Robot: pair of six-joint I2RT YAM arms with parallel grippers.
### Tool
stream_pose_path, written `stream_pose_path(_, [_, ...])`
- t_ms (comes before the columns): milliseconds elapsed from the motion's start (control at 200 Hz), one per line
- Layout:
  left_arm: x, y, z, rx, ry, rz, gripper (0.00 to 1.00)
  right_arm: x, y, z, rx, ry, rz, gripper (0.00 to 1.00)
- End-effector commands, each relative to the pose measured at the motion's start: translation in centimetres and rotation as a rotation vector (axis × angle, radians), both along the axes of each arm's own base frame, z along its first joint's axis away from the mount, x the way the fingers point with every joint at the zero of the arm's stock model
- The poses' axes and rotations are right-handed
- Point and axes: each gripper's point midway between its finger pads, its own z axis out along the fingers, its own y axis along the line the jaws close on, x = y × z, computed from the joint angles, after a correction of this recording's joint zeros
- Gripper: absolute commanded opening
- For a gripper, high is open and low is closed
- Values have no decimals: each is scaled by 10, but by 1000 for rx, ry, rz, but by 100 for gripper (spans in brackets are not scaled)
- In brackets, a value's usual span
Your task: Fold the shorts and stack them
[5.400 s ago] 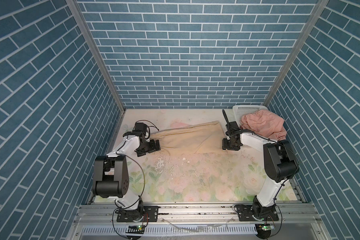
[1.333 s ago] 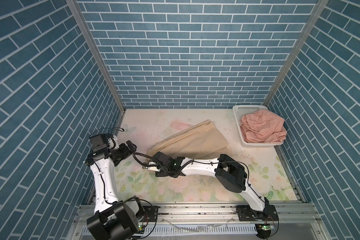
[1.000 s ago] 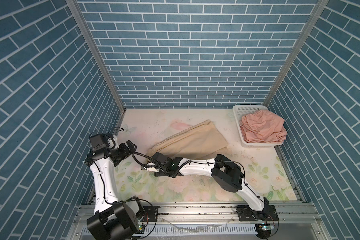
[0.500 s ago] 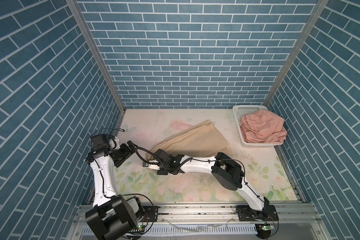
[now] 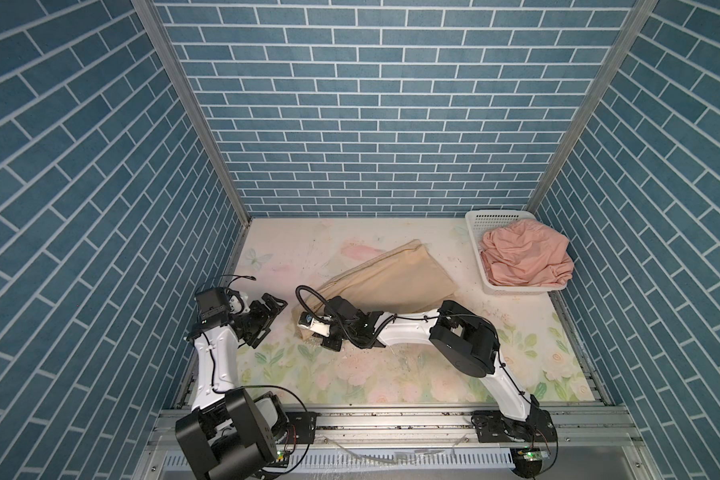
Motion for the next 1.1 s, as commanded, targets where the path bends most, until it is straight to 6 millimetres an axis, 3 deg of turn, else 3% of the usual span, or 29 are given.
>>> stream_pose_path(0, [7,-10,-9,-89,-37,30,100,2,11,51,160,33,-28,0])
stream_pose_path(260, [15,-24,-34,-130,-43,17,100,6,8,55,184,35,-47,0])
stream_pose_path(665, [28,-53,-54,-97,-4,-75,96,10,9,51,174,37,-39,0])
stream_pose_path(735, [26,-54,-56,-87,5,-92,83,11,10,52,180,40,-42,0])
stream_pose_path(845, [22,-55,-57,-48,34,-114,38,11,10,55,185,51,-37,0])
stream_pose_path(940, [21,-58,-50,1,43,-150,27,10,8,57,190,83,-37,1])
stream_pose_path(1035, [23,-62,-38,41,37,-180,12,8,2,62,200,116,-43,22])
stream_pose_path(1090, [22,-62,-32,63,36,-194,1,8,-4,70,212,142,-49,25])
